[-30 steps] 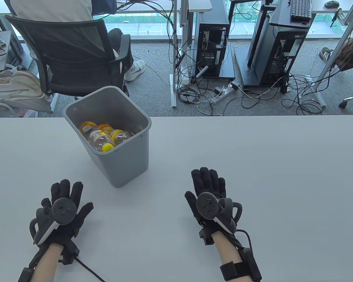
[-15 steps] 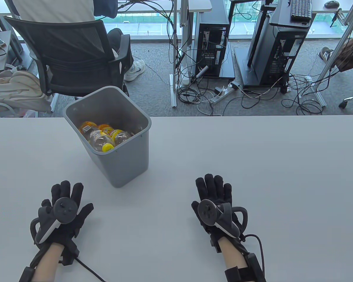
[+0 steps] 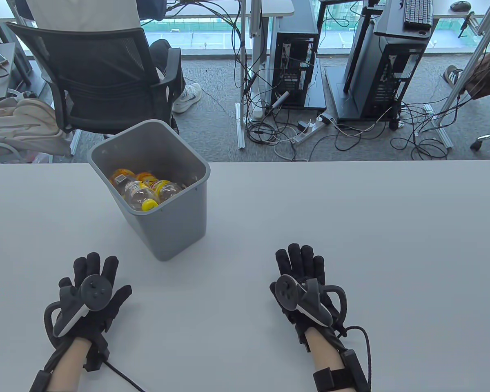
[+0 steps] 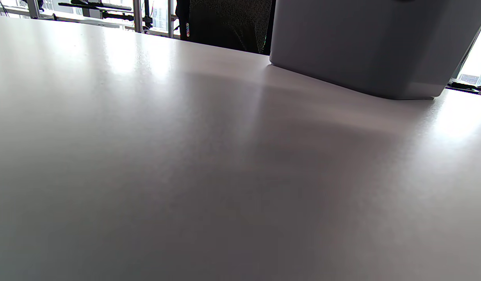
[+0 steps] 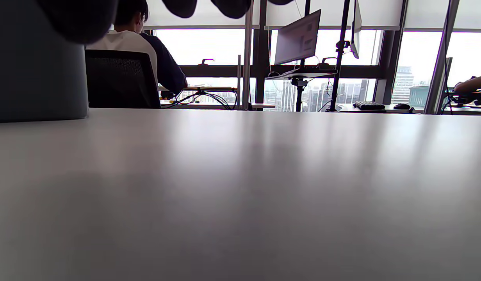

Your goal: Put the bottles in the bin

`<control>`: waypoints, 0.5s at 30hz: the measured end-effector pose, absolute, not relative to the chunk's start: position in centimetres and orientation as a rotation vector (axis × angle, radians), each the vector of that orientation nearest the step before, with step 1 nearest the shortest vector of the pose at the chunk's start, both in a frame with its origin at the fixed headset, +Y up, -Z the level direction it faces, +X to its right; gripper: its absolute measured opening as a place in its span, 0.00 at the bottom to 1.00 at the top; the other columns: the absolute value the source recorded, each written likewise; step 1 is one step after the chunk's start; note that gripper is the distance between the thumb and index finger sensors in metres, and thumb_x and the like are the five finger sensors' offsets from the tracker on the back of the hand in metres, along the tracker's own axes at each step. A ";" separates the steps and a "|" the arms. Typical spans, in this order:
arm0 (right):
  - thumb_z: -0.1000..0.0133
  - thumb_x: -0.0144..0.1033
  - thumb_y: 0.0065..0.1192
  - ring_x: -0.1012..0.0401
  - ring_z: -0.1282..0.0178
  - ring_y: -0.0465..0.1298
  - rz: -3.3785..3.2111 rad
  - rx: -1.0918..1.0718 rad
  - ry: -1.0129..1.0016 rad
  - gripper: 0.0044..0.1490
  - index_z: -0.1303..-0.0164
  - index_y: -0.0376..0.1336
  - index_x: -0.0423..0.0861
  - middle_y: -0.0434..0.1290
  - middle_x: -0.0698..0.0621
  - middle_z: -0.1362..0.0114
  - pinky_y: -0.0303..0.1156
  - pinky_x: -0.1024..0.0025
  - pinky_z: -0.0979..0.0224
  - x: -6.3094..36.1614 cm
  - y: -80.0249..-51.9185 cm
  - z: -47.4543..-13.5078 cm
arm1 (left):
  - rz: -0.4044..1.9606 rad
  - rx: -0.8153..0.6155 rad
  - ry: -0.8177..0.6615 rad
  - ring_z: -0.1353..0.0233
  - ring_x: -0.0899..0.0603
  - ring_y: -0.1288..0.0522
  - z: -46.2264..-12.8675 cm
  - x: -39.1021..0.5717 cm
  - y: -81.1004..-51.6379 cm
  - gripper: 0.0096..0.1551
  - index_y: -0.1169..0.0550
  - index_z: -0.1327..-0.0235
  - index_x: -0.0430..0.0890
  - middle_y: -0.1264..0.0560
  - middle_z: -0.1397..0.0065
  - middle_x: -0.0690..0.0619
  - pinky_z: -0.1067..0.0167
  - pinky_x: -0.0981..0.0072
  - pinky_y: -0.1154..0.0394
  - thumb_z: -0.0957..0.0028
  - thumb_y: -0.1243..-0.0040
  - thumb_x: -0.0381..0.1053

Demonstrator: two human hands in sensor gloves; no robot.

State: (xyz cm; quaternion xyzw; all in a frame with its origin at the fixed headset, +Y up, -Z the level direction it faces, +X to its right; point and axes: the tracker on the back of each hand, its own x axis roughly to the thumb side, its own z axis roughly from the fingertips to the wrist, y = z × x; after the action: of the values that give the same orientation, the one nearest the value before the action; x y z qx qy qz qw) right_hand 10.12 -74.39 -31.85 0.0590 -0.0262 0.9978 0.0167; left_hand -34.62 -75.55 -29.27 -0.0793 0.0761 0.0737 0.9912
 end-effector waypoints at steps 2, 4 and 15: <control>0.45 0.62 0.49 0.47 0.13 0.36 3.101 0.178 -0.073 0.50 0.15 0.38 0.58 0.37 0.49 0.09 0.35 0.48 0.15 10.2 -74.4 -31.9 | 0.148 -0.161 0.155 0.10 0.39 0.72 -29.2 -34.6 -75.5 0.50 0.59 0.15 0.63 0.68 0.09 0.54 0.19 0.29 0.65 0.47 0.61 0.77; 0.46 0.62 0.50 0.47 0.13 0.36 3.099 0.173 -0.047 0.51 0.15 0.39 0.57 0.38 0.49 0.10 0.35 0.47 0.15 10.3 -74.4 -31.9 | 0.149 -0.160 0.157 0.10 0.39 0.72 -29.2 -34.6 -75.5 0.50 0.59 0.15 0.63 0.69 0.09 0.54 0.19 0.29 0.65 0.47 0.61 0.77; 0.45 0.62 0.50 0.47 0.13 0.37 3.083 0.169 -0.009 0.52 0.15 0.38 0.57 0.38 0.48 0.10 0.36 0.47 0.15 10.4 -74.7 -31.9 | 0.158 -0.155 0.167 0.10 0.39 0.73 -29.2 -34.8 -75.6 0.50 0.61 0.16 0.63 0.71 0.09 0.54 0.19 0.29 0.65 0.47 0.62 0.77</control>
State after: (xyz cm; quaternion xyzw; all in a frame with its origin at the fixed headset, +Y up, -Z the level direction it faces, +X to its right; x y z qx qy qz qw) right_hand 10.41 -74.71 -31.89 0.0548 -0.0029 0.9981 0.0271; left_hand -34.80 -75.56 -29.20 -0.0772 0.0834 0.0788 0.9904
